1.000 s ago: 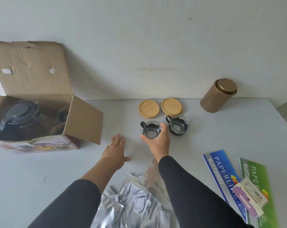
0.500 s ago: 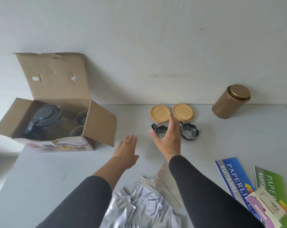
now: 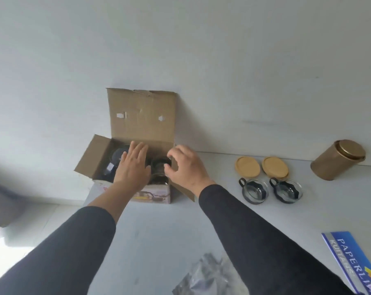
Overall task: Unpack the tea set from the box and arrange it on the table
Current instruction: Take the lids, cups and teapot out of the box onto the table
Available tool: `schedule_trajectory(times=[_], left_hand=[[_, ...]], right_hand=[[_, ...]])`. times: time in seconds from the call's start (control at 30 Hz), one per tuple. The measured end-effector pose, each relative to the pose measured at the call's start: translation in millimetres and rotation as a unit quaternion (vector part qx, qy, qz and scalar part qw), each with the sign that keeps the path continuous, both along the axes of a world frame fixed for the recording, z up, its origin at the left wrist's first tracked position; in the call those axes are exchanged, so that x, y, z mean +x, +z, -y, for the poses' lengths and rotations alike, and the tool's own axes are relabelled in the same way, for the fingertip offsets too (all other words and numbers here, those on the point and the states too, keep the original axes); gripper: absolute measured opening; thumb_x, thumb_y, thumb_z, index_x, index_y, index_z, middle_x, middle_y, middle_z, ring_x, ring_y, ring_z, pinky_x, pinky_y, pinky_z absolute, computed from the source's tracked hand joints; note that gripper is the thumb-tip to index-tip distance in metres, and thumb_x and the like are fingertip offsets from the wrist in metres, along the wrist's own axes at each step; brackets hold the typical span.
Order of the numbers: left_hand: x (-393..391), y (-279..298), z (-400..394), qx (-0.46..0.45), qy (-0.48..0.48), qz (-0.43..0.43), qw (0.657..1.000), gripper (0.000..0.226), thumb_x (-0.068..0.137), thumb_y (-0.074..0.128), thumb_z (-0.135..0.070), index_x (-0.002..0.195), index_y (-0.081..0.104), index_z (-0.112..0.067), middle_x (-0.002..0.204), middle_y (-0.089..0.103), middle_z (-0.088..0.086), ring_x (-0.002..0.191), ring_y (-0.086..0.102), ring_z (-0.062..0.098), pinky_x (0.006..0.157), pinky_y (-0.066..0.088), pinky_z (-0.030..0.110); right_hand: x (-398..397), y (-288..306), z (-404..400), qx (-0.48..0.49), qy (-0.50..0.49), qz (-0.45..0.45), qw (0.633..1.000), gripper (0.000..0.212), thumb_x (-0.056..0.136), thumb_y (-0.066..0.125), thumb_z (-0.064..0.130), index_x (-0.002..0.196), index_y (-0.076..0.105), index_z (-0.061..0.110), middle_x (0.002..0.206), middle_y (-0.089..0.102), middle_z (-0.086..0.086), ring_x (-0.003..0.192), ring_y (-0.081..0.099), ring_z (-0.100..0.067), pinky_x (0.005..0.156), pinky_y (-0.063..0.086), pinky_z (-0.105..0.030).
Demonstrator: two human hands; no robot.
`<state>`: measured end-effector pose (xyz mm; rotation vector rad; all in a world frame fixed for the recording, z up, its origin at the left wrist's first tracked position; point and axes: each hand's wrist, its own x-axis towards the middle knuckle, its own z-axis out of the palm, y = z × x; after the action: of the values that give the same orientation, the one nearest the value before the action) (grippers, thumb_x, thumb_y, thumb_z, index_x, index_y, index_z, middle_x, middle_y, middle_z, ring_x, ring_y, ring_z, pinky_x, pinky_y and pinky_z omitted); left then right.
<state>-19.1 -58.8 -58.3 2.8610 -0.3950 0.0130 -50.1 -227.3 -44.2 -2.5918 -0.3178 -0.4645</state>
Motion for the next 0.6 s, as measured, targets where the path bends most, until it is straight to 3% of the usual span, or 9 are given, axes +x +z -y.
schedule_trajectory(times=[0.1,0.23,0.4,0.5,0.6], left_hand=[[13,-3,-50,0.057,0.013,-0.035,0.998,0.068,0.097,0.038,-0.039,0.152,0.007,-0.013,0.160,0.001,0.001,0.147,-0.008,0.023,0.120,0.006,0.042],[17,-13,-85,0.087,-0.011,-0.066,0.994,0.075,0.096,0.032,-0.049,0.152,-0.006,-0.016,0.160,-0.008,0.002,0.147,-0.012,0.022,0.119,0.003,0.044],[16,-19,-83,0.087,-0.006,-0.055,0.995,0.074,0.095,0.030,-0.041,0.150,-0.012,-0.014,0.160,-0.011,0.004,0.146,-0.016,0.023,0.118,-0.001,0.049],[16,-20,-84,0.087,-0.009,-0.059,0.994,0.073,0.095,0.028,-0.038,0.149,-0.014,-0.014,0.159,-0.013,0.005,0.146,-0.017,0.024,0.118,-0.002,0.049],[17,-21,-86,0.084,-0.014,-0.052,0.995,0.071,0.095,0.025,-0.037,0.149,-0.015,-0.015,0.159,-0.013,0.006,0.146,-0.017,0.025,0.118,-0.002,0.050]], right_hand=[[10,10,-44,-0.146,0.040,-0.115,0.982,0.030,0.085,0.061,0.030,0.109,0.060,0.013,0.104,0.060,-0.006,0.099,0.053,-0.027,0.093,0.041,-0.037],[30,6,-85,-0.239,0.011,-0.272,0.932,0.036,0.086,0.061,0.016,0.120,0.051,0.012,0.111,0.058,-0.013,0.100,0.058,-0.033,0.077,0.044,-0.035],[48,-12,-99,-0.277,-0.101,-0.363,0.884,0.048,0.088,0.062,0.025,0.128,0.041,0.010,0.119,0.058,-0.010,0.105,0.060,-0.028,0.070,0.042,-0.029],[51,-22,-109,-0.302,-0.143,-0.388,0.859,0.059,0.087,0.064,0.024,0.135,0.033,0.011,0.127,0.055,-0.009,0.115,0.057,-0.028,0.085,0.045,-0.031],[54,-31,-117,-0.346,-0.174,-0.390,0.835,0.062,0.089,0.063,0.021,0.140,0.030,0.012,0.135,0.051,-0.009,0.124,0.051,-0.028,0.102,0.039,-0.034]])
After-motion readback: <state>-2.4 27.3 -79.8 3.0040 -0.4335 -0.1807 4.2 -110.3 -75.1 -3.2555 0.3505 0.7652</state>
